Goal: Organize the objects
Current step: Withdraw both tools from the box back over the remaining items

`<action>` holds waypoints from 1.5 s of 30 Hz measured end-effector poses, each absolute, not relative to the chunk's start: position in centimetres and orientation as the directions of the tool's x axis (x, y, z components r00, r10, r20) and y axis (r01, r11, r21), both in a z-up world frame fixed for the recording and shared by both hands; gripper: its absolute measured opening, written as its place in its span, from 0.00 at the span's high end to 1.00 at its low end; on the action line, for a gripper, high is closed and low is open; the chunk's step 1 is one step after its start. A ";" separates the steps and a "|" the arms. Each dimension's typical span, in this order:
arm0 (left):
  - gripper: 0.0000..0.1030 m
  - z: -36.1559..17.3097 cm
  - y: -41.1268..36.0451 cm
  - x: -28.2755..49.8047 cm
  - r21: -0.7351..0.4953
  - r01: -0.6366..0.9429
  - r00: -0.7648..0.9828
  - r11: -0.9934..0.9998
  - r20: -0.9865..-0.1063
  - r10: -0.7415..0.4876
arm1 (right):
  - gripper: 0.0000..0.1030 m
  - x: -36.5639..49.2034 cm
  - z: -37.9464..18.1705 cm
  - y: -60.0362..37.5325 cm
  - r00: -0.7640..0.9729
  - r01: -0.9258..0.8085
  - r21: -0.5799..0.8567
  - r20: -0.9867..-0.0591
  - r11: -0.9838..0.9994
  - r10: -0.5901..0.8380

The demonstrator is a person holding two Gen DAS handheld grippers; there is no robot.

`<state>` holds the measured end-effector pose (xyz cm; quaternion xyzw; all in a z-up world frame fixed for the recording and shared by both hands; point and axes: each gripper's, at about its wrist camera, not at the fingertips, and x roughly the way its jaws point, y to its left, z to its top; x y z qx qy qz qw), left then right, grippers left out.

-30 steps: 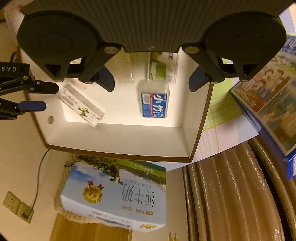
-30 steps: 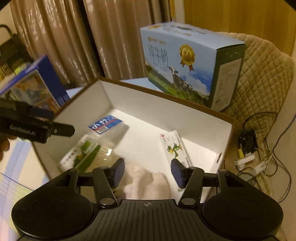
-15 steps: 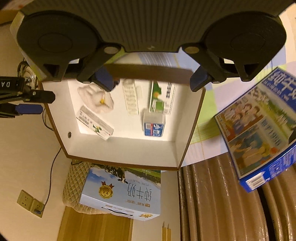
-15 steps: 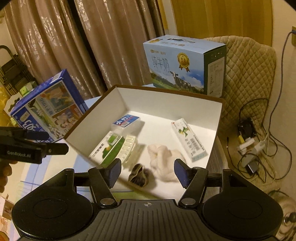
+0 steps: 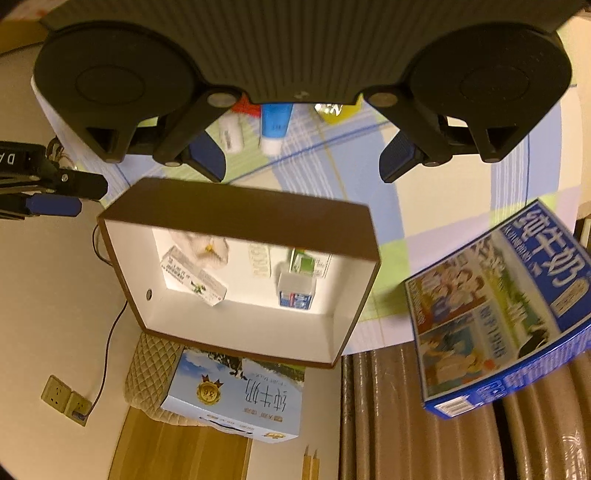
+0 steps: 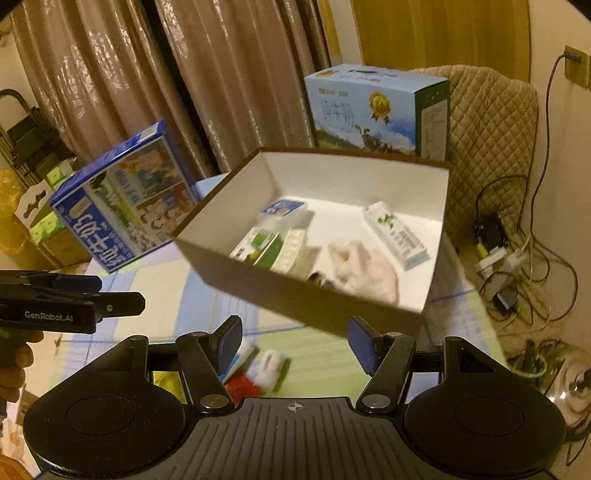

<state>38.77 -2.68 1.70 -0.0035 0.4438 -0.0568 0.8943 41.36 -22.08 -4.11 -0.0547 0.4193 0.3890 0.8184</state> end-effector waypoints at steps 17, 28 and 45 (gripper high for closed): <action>0.15 -0.5 1.2 31.6 -0.055 0.045 0.548 0.997 -0.834 -0.070 | 0.41 34.4 -6.4 -21.6 0.276 -0.671 0.270 -0.773 0.690 0.571; 0.15 -2.6 3.0 29.6 -0.062 0.022 0.505 0.998 -0.861 -0.064 | 0.41 32.3 -8.7 -20.3 0.228 -0.668 0.275 -0.809 0.692 0.542; 0.15 -4.6 3.8 29.3 -0.057 0.052 0.489 0.997 -0.869 -0.075 | 0.41 31.2 -11.1 -18.7 0.181 -0.667 0.273 -0.843 0.694 0.506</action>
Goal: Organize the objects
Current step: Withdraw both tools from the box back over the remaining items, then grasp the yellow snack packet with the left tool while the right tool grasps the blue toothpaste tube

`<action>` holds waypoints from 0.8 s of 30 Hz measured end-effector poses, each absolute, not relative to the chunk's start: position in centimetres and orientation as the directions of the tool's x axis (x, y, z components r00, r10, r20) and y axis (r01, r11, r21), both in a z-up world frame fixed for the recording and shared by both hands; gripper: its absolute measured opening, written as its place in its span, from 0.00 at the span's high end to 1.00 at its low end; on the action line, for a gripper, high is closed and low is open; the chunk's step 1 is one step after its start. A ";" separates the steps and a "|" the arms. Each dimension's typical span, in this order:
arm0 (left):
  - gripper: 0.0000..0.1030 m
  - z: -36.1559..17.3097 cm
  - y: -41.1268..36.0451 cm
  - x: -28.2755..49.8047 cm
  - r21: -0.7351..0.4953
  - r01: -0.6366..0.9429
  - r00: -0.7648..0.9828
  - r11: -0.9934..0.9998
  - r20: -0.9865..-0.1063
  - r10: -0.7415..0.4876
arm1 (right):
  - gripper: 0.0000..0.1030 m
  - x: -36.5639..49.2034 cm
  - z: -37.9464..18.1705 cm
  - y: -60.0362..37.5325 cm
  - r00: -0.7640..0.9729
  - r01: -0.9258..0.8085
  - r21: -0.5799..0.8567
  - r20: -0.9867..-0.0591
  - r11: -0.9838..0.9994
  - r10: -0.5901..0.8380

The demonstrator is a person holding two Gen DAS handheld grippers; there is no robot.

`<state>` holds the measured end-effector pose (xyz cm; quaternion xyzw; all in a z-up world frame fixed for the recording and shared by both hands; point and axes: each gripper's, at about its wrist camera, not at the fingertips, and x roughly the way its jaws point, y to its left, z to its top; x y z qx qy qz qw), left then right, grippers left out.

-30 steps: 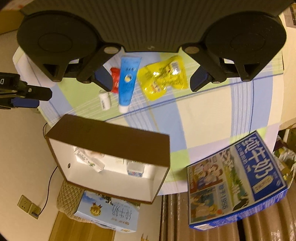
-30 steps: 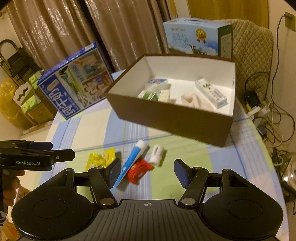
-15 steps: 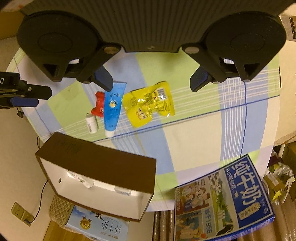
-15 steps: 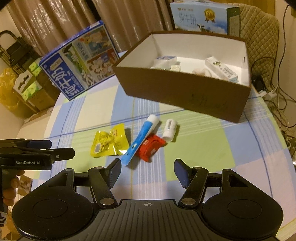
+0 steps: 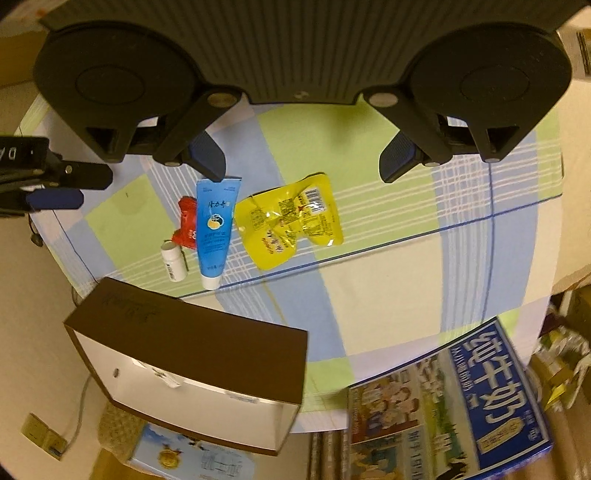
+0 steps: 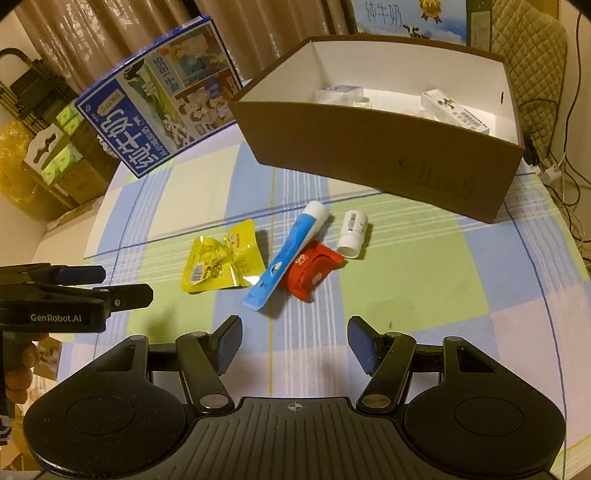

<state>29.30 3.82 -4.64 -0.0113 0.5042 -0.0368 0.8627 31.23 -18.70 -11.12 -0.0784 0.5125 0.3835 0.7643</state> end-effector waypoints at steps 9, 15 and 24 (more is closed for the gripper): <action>0.15 -7.7 3.2 29.5 0.026 0.192 0.528 0.981 -0.845 -0.081 | 0.41 32.3 -12.3 -19.6 0.181 -0.634 0.265 -0.862 0.727 0.473; 0.15 -10.1 3.1 31.0 0.082 0.275 0.526 0.958 -0.847 -0.079 | 0.41 32.8 -12.8 -20.4 0.179 -0.607 0.270 -0.870 0.747 0.459; 0.11 -13.3 1.2 34.0 0.195 0.500 0.509 0.844 -0.854 -0.104 | 0.41 33.6 -13.6 -21.3 0.179 -0.565 0.279 -0.878 0.776 0.445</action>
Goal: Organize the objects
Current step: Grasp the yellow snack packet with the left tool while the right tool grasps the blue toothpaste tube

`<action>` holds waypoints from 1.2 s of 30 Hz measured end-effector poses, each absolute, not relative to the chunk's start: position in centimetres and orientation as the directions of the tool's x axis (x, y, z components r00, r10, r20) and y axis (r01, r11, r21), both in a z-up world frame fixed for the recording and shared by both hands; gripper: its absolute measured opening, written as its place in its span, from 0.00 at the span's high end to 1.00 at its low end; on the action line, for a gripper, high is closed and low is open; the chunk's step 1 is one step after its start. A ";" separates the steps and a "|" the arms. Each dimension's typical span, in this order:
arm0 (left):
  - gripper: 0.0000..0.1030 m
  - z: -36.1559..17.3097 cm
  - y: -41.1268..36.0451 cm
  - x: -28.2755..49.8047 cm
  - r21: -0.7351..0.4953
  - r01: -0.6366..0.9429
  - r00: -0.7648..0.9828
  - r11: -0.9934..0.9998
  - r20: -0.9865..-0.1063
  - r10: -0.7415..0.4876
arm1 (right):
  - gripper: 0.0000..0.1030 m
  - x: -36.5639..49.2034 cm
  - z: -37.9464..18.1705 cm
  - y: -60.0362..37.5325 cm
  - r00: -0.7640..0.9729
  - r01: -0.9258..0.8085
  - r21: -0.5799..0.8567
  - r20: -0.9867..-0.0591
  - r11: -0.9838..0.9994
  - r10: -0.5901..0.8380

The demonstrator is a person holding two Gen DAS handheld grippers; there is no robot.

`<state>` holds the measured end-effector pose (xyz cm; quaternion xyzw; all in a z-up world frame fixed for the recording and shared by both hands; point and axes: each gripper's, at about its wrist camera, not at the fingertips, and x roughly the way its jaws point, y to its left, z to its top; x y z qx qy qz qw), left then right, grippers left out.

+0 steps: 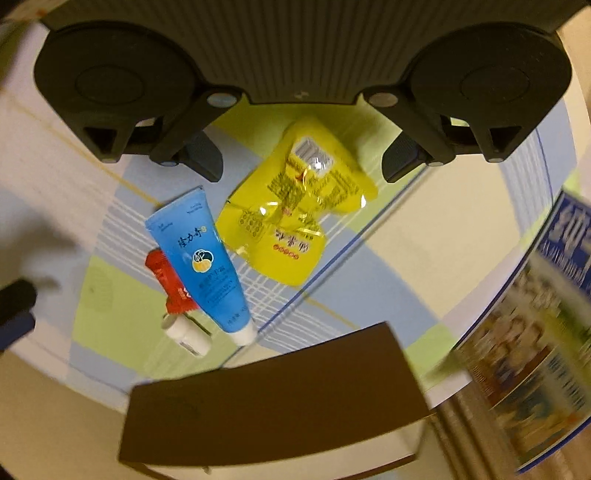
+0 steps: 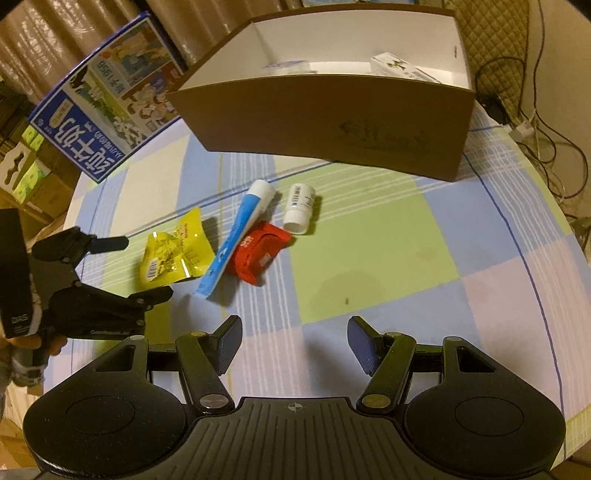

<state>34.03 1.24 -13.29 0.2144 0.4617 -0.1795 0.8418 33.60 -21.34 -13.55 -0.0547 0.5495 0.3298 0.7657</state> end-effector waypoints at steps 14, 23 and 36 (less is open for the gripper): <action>0.09 -15.5 1.4 38.8 0.093 0.616 0.425 0.782 -0.875 -0.231 | 0.41 34.7 -14.3 -22.0 0.174 -0.521 0.280 -0.890 0.806 0.422; 0.39 -15.2 2.3 37.9 -0.016 0.558 0.416 0.830 -0.860 -0.296 | 0.41 35.1 -14.7 -21.0 0.158 -0.523 0.278 -0.897 0.806 0.412; 0.53 -14.0 6.4 33.9 -0.056 0.225 0.478 0.973 -0.864 -0.160 | 0.41 35.8 -15.1 -17.3 0.157 -0.584 0.346 -0.840 0.734 0.520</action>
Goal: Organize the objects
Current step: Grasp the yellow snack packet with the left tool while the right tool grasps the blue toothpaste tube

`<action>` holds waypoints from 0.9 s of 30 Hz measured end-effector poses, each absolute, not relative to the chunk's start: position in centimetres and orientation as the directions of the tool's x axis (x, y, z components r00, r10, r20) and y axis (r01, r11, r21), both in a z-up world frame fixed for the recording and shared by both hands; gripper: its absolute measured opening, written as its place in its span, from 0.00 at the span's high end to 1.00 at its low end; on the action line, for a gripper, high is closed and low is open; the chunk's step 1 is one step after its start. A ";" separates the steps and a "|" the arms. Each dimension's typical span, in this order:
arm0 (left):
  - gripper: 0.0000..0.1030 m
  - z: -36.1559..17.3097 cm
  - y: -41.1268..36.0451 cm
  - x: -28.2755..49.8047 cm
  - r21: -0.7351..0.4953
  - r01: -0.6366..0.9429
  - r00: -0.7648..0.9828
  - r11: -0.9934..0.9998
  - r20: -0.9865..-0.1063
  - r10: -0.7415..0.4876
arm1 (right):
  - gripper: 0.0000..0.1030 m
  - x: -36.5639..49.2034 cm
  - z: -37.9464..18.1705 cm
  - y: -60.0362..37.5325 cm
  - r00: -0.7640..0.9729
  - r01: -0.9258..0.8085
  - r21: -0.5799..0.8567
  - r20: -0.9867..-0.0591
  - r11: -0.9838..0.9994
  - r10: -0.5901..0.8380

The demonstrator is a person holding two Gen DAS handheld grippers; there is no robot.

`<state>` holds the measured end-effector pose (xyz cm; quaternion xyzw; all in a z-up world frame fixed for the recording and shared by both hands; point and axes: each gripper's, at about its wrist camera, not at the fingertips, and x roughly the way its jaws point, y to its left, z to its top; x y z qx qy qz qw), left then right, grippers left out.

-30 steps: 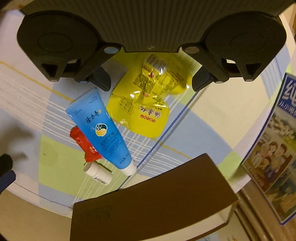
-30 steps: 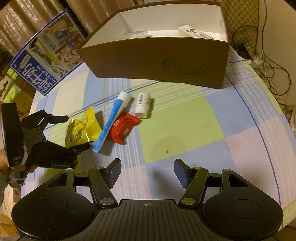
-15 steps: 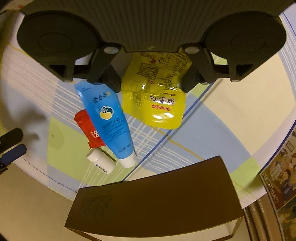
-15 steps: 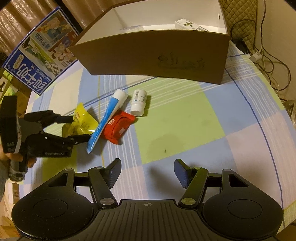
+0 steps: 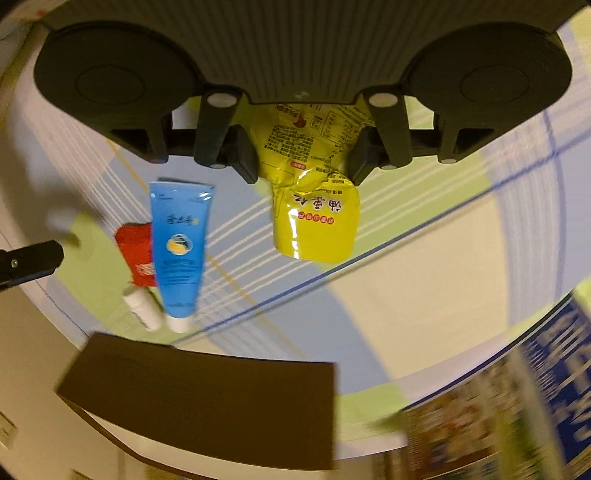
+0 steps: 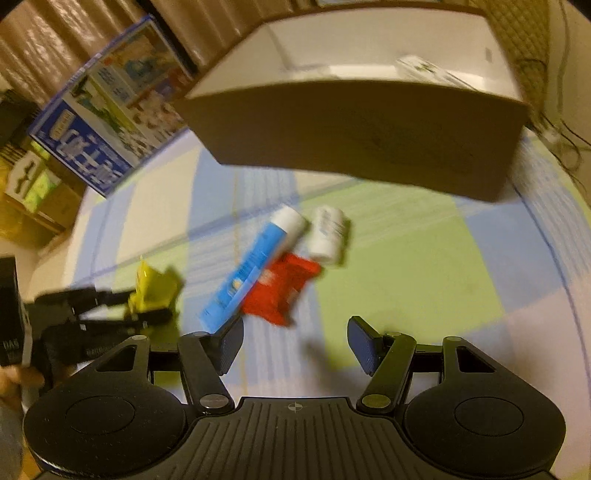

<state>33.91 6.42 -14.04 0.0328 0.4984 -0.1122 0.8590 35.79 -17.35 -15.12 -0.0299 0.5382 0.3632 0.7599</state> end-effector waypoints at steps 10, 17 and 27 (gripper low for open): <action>0.54 -12.6 10.6 33.3 -0.051 0.035 0.503 0.998 -0.862 -0.061 | 0.54 38.9 -17.4 -12.1 0.176 -0.557 0.388 -0.809 0.735 0.560; 0.53 -12.1 12.9 33.1 -0.053 -0.041 0.510 0.998 -0.860 -0.024 | 0.59 40.3 -19.8 -10.4 0.163 -0.501 0.366 -0.850 0.784 0.501; 0.53 -12.5 14.5 32.8 -0.054 -0.098 0.491 0.994 -0.871 0.001 | 0.75 38.3 -20.8 -5.4 0.177 -0.631 0.251 -0.875 0.734 0.451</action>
